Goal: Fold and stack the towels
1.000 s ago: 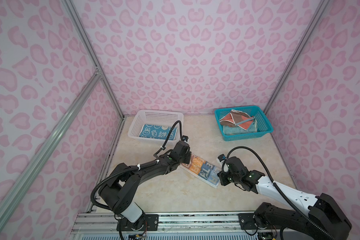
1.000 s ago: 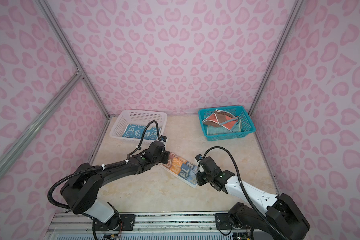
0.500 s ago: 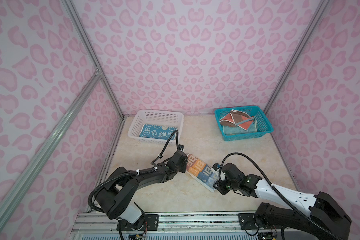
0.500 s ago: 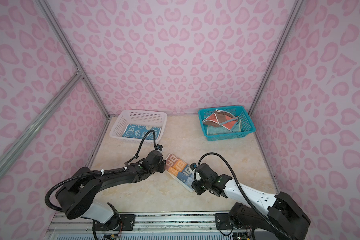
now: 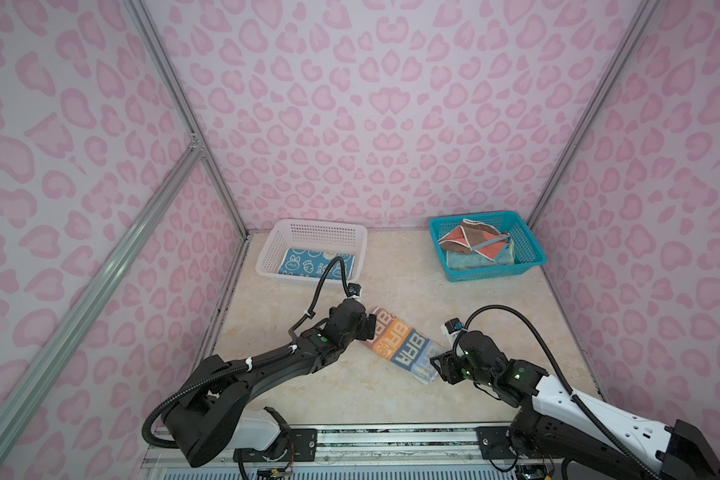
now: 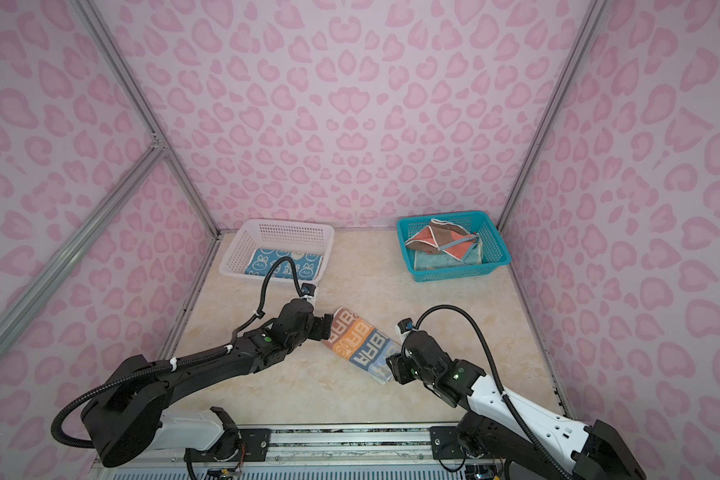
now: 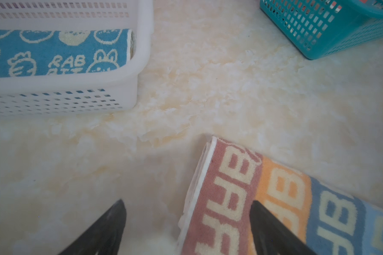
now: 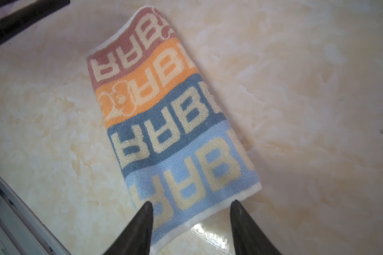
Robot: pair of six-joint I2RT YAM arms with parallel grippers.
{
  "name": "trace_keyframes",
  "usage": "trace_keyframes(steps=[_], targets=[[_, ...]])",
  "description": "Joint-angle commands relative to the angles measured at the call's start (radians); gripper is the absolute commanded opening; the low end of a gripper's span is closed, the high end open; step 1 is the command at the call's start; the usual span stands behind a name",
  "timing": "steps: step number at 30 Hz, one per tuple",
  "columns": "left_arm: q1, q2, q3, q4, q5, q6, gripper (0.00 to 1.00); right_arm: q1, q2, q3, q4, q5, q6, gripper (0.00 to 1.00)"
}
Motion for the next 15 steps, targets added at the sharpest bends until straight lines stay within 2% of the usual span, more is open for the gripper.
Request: trace_keyframes(steps=[1,10,15], targets=[[0.003,0.023,0.018,0.015,0.022,0.003,0.89,-0.005,-0.012,0.006,-0.073,0.112,0.137,0.57],[0.025,0.082,0.059,-0.008,0.049,-0.032,0.89,-0.004,0.183,0.006,0.054,0.057,0.218,0.49],[0.06,0.087,0.062,-0.03,0.101,-0.058,0.89,-0.008,0.269,0.043,0.079,0.086,0.203,0.3]])
